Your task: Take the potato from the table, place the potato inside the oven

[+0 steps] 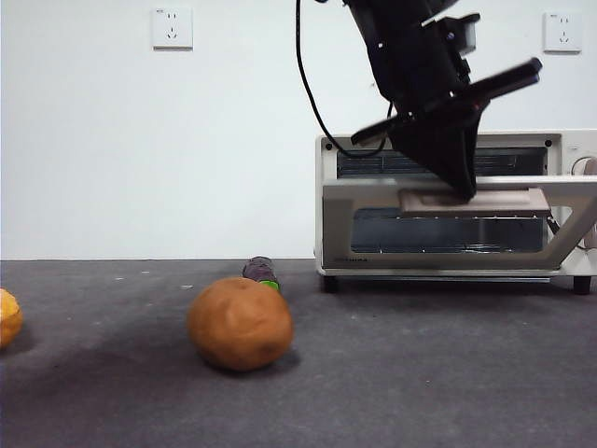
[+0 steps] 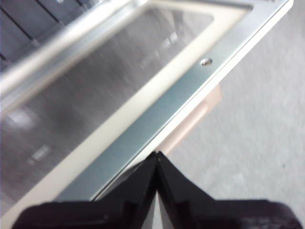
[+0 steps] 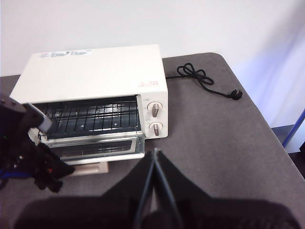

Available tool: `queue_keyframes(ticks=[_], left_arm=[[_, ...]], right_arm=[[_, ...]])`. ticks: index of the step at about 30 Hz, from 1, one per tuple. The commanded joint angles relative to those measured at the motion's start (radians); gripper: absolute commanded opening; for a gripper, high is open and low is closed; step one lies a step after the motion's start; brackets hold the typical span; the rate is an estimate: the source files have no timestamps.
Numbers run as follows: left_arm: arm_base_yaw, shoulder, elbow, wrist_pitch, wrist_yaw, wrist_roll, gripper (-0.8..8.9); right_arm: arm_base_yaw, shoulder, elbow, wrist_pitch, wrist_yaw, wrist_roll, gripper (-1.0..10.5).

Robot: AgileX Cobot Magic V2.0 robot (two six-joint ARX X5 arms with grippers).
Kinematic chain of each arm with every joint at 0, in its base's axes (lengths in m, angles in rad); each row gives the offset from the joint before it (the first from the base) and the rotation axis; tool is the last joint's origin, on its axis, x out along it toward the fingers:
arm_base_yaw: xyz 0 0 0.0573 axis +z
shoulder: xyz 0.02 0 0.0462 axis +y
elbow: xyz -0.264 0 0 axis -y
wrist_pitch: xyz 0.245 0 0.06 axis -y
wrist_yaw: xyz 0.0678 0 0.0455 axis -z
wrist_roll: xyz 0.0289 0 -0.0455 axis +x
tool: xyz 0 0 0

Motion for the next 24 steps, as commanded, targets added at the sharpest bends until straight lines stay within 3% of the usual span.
queue_keyframes(ticks=[1, 24], left_arm=[[0.014, 0.039, -0.033, 0.016, -0.042, -0.013, -0.06], [-0.049, 0.039, -0.156, 0.042, -0.046, -0.037, -0.06]], right_arm=[[0.001, -0.002, 0.000, 0.006, 0.003, -0.006, 0.0], [0.034, -0.002, 0.000, 0.005, 0.034, -0.018, 0.0]])
